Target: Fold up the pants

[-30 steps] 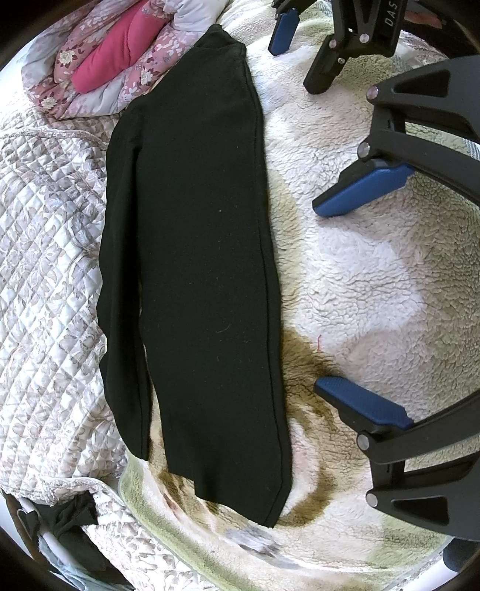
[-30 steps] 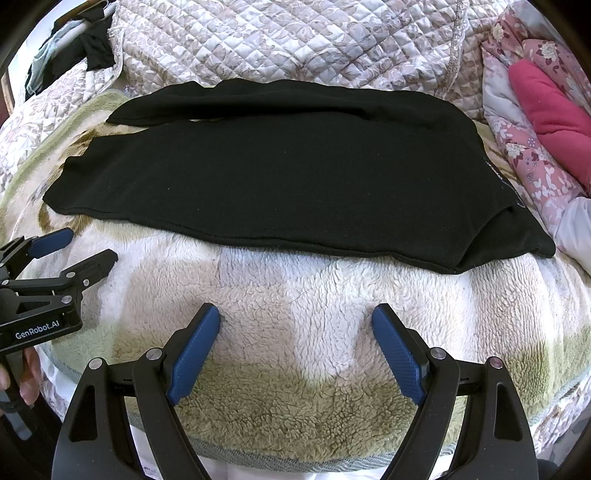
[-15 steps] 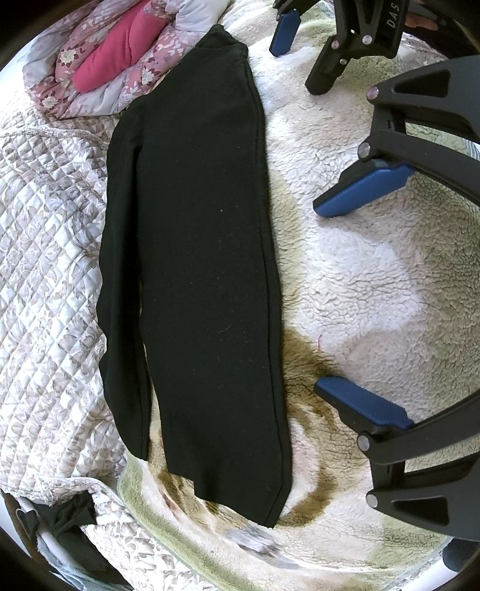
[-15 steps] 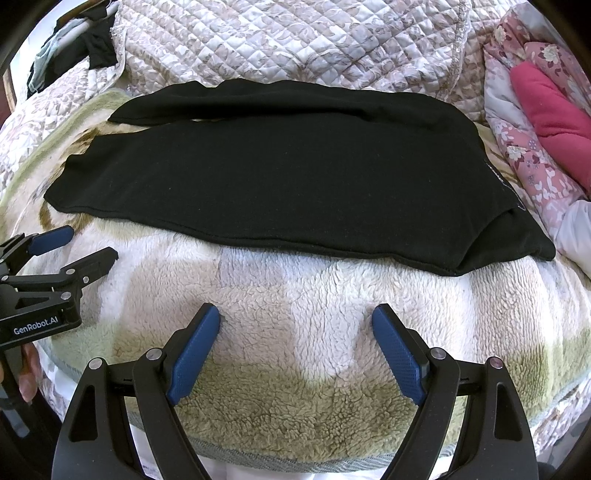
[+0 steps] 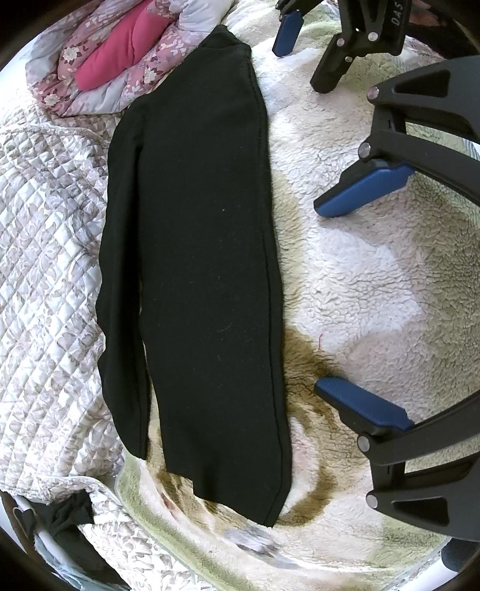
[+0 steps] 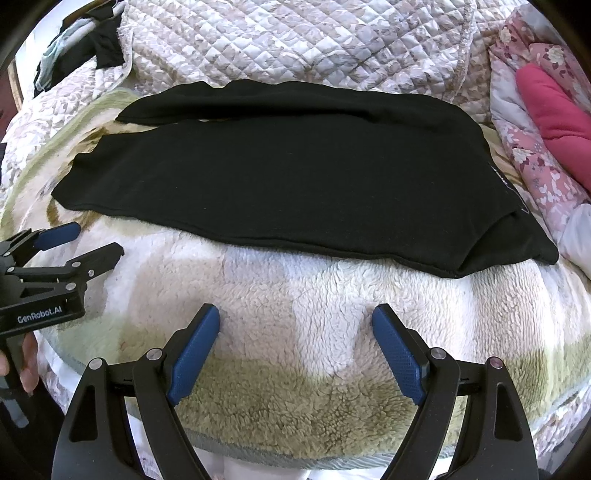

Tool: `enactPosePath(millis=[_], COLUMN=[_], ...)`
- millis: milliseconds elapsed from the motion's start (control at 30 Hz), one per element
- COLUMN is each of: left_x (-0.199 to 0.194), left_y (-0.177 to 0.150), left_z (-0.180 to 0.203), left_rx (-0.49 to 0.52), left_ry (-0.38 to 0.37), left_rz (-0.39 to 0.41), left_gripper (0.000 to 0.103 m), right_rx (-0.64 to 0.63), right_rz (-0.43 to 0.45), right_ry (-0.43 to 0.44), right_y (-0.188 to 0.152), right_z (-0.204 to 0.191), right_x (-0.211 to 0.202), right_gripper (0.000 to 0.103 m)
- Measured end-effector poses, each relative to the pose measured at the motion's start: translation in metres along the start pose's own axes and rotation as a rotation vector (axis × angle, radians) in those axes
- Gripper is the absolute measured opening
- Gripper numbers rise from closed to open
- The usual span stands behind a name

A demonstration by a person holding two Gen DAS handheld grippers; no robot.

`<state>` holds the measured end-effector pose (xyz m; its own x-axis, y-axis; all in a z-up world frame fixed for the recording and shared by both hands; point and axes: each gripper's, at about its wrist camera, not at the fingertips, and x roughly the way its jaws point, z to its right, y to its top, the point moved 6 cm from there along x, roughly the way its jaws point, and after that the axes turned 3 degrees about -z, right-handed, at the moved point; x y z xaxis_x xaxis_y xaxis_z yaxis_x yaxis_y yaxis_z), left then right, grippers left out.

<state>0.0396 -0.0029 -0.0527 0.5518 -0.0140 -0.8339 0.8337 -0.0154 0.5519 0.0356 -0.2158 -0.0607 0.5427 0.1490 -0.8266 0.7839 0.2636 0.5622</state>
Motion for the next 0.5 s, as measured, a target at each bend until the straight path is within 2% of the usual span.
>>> enactPosePath(millis=[300, 500], left_x=[-0.005, -0.008], left_y=[0.005, 0.009], left_z=[-0.007, -0.012], left_rx=[-0.025, -0.038], left_ry=[-0.014, -0.013], left_rz=[-0.012, 0.000], left_gripper=[0.090, 0.090], right_rx=[0.011, 0.055], right_rz=[0.006, 0.028], right_ry=[0.015, -0.001], right_y=[0.004, 0.010], right_z=[0.005, 0.023], right_x=[-0.006, -0.010], right_gripper=[0.085, 0.084])
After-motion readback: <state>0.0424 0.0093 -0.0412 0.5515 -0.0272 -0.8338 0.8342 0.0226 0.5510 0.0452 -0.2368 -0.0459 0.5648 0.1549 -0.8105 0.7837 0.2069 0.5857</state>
